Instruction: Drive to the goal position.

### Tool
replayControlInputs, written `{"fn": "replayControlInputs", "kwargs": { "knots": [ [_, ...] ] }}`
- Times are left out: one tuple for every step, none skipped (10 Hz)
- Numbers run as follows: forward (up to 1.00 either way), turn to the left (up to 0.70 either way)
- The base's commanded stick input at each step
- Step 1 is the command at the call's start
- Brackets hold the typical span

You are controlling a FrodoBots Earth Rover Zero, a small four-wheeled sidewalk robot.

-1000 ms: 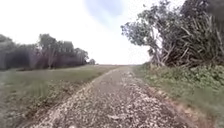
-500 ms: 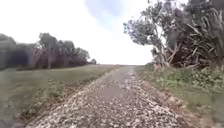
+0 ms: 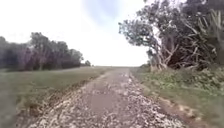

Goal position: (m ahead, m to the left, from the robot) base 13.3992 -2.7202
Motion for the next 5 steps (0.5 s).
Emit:
{"fn": "replayControlInputs", "kwargs": {
  "knots": [
    [0.85, 0.0],
    [0.85, 0.0],
    [0.85, 0.0],
    [0.85, 0.0],
    [0.85, 0.0]
  ]
}}
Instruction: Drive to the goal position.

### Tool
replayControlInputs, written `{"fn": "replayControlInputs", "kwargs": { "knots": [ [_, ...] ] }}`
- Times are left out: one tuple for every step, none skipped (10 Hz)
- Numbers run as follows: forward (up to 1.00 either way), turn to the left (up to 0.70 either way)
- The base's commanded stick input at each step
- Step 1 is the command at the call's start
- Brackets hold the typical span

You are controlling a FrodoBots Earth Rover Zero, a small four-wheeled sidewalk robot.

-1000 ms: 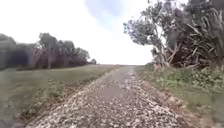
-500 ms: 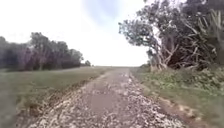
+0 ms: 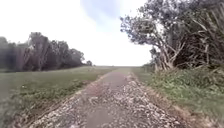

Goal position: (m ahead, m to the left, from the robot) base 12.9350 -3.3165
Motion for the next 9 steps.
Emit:
{"fn": "replayControlInputs", "kwargs": {
  "knots": [
    [0.85, -0.03],
    [0.85, -0.25],
    [0.85, -0.33],
    [0.85, -0.34],
    [0.85, -0.34],
    [0.85, -0.34],
    [0.85, -0.32],
    [0.85, -0.18],
    [0.85, -0.08]
  ]
}}
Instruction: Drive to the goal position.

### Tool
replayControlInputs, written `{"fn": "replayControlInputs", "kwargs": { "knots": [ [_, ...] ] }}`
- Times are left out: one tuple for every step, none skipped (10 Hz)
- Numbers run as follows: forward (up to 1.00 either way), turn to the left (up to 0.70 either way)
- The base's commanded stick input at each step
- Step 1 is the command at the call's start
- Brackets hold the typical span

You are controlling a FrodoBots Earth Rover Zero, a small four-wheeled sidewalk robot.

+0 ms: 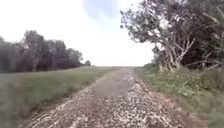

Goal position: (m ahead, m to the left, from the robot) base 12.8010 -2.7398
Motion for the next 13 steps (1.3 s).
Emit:
{"fn": "replayControlInputs", "kwargs": {
  "knots": [
    [0.85, 0.0],
    [0.85, 0.0],
    [0.85, 0.0],
    [0.85, 0.0],
    [0.85, 0.0],
    [0.85, 0.0],
    [0.85, 0.0],
    [0.85, 0.0],
    [0.85, 0.0],
    [0.85, 0.0],
    [0.85, 0.0],
    [0.85, 0.0],
    [0.85, 0.0]
  ]
}}
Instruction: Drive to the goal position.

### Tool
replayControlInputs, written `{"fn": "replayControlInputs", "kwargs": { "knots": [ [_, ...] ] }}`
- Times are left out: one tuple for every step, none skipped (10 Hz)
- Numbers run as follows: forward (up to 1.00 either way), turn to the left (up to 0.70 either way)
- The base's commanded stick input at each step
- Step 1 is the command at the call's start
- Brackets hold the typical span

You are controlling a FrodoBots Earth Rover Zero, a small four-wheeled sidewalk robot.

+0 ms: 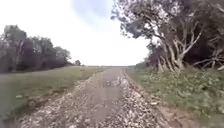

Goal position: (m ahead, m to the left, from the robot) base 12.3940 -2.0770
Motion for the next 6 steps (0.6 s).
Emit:
{"fn": "replayControlInputs", "kwargs": {
  "knots": [
    [0.85, 0.0],
    [0.85, 0.0],
    [0.85, 0.0],
    [0.85, 0.0],
    [0.85, 0.0],
    [0.85, 0.0]
  ]
}}
